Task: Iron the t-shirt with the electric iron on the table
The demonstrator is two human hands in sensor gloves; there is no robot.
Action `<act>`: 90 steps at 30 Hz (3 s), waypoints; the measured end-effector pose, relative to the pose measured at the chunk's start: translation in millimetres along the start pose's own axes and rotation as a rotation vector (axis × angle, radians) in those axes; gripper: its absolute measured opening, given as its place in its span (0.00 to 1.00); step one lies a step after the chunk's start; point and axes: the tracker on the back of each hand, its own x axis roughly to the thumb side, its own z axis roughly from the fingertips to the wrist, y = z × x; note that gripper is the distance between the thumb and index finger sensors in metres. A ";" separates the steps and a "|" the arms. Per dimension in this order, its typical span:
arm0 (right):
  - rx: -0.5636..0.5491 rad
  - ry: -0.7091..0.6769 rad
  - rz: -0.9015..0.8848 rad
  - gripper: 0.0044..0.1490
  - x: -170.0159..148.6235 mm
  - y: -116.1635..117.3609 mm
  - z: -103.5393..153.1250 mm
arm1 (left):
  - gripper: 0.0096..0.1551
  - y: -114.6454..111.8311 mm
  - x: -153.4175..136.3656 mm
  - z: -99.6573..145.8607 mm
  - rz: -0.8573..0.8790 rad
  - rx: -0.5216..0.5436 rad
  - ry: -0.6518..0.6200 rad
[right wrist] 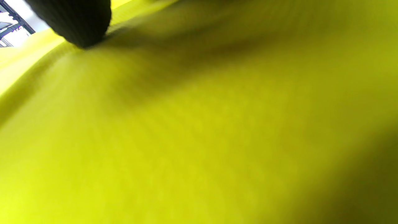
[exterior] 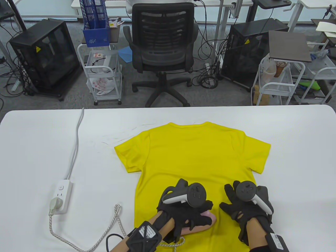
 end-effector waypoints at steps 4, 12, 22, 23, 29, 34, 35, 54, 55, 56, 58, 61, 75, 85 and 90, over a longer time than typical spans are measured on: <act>0.001 -0.001 0.001 0.51 0.0 0.1 0.0 | 0.43 6.0 -12.9 1.6 0.006 0.061 0.066; 0.003 -0.004 0.001 0.51 -0.4 0.1 0.3 | 0.45 33.3 -105.8 25.3 0.081 0.247 0.524; 0.004 0.000 -0.004 0.51 0.0 0.0 0.1 | 0.44 22.6 -89.5 16.5 0.221 0.118 0.289; 0.004 0.000 -0.004 0.51 0.0 0.0 0.2 | 0.44 19.6 -77.2 12.3 0.201 0.095 0.241; 0.001 0.000 -0.005 0.51 -0.6 0.1 0.5 | 0.44 -0.7 0.5 0.5 -0.025 0.008 -0.023; 0.001 0.000 -0.002 0.51 -0.5 0.2 0.6 | 0.44 7.1 -15.7 3.8 -0.036 0.096 0.101; 0.001 0.000 -0.001 0.51 -0.5 0.2 0.7 | 0.44 10.7 -23.7 4.6 -0.054 0.120 0.144; 0.003 0.002 -0.013 0.50 -1.3 0.1 0.8 | 0.44 7.2 -35.7 4.3 0.127 0.007 0.102; 0.004 0.001 -0.013 0.50 -1.4 0.1 0.8 | 0.44 2.9 -20.3 2.2 0.088 -0.019 0.049; 0.003 0.001 -0.014 0.50 -1.5 0.0 0.8 | 0.44 -0.6 -8.3 1.3 0.050 -0.039 0.006; 0.005 0.000 -0.016 0.50 -1.7 -0.1 0.8 | 0.44 -5.5 7.8 0.9 -0.007 -0.046 -0.058; 0.006 -0.001 -0.016 0.50 -1.7 -0.2 0.8 | 0.44 -4.2 8.1 1.6 -0.029 -0.013 -0.048; 0.010 -0.004 -0.018 0.50 -2.5 -0.4 1.2 | 0.44 31.2 -128.5 32.8 0.244 0.226 0.504; 0.007 0.001 -0.020 0.50 -2.2 -0.4 1.3 | 0.44 5.1 -32.4 1.0 0.135 -0.006 0.073; 0.006 0.001 -0.019 0.50 -2.2 -0.5 1.4 | 0.45 -3.5 2.6 -0.7 -0.007 -0.010 -0.007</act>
